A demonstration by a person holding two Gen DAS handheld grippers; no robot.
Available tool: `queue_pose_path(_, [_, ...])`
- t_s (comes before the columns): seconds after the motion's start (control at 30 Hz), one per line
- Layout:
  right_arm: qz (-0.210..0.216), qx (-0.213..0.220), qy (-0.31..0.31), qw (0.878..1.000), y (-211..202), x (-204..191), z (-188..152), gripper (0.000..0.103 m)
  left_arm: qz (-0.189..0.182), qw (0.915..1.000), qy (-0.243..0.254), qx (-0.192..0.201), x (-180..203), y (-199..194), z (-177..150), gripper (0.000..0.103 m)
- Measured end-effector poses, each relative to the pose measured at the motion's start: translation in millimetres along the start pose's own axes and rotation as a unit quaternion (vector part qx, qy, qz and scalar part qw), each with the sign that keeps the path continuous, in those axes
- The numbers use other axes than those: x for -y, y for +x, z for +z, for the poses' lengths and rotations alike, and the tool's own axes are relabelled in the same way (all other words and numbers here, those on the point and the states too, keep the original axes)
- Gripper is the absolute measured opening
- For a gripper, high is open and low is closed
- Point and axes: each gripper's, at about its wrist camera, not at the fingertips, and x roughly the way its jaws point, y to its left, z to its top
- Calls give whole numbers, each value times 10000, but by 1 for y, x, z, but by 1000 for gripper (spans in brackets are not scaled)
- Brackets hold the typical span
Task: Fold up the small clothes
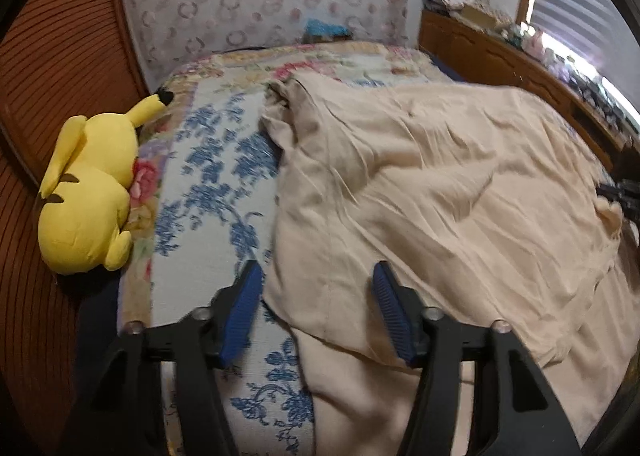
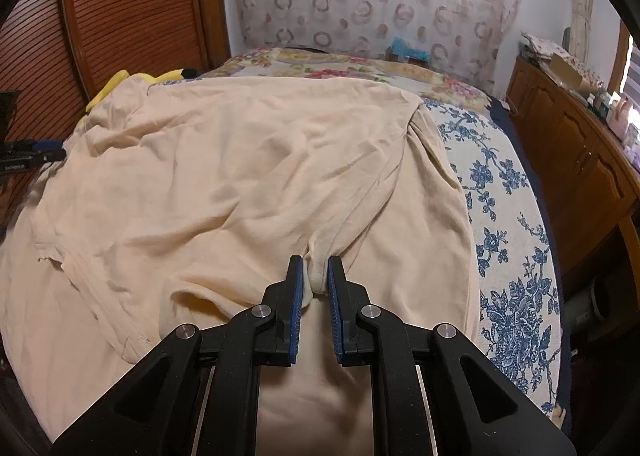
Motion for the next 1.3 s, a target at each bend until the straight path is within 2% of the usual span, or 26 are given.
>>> queue_pose_path(0.03, [3, 1, 3, 10000, 0, 0, 0, 10, 23, 10000, 54, 4, 2, -1, -1, 37])
queue_pose_path(0.07, [7, 0, 5, 10000, 0, 0, 0, 10, 32, 10000, 69, 29, 4, -2, -1, 22])
queue_pose_path(0.17, [5, 0, 3, 10000, 0, 0, 0, 10, 164, 9996, 175, 171, 10, -11, 0, 6])
queue_pose_path(0.33, [8, 1, 3, 10000, 0, 0, 0, 10, 85, 9985, 233, 485, 17, -30, 9, 3])
queue_pose_path(0.47, [5, 2, -1, 10000, 0, 0, -1, 10, -30, 9981, 275, 553, 24, -38, 16, 2])
queue_pose_path(0.63, [13, 3, 5, 10000, 0, 1, -1, 10, 137, 9978, 326, 563, 25, -33, 15, 2])
queue_pose_path(0.7, [10, 3, 1, 10000, 0, 0, -1, 10, 279, 9975, 255, 598, 19, -33, 14, 12])
queue_pose_path(0.77, [12, 3, 4, 10000, -1, 1, -1, 10, 332, 9975, 235, 584, 11, -31, 13, 33])
queue_pose_path(0.83, [13, 2, 6, 10000, -1, 1, -1, 10, 239, 9983, 213, 491, 5, -27, 12, 41])
queue_pose_path(1.03, [12, 3, 6, 10000, -1, 1, -1, 10, 219, 9995, 213, 47, 2, -5, 2, 41])
queue_pose_path(1.1, [13, 2, 6, 10000, -1, 1, -1, 10, 206, 9996, 200, 71, 4, -3, -2, 41])
queue_pose_path(1.13, [13, 2, 7, 10000, -1, 1, -1, 10, 236, 9995, 201, 114, 5, -3, -3, 39])
queue_pose_path(1.17, [15, 3, 8, 10000, -1, 1, -1, 10, 226, 9995, 206, 117, 6, -3, -3, 25])
queue_pose_path(1.23, [13, 1, 7, 10000, -1, 1, -1, 10, 122, 9996, 191, 164, 8, -6, -2, 2])
queue_pose_path(1.3, [12, 0, 10, 10000, -1, 1, -1, 10, 228, 9990, 289, 237, 13, -11, -1, 1])
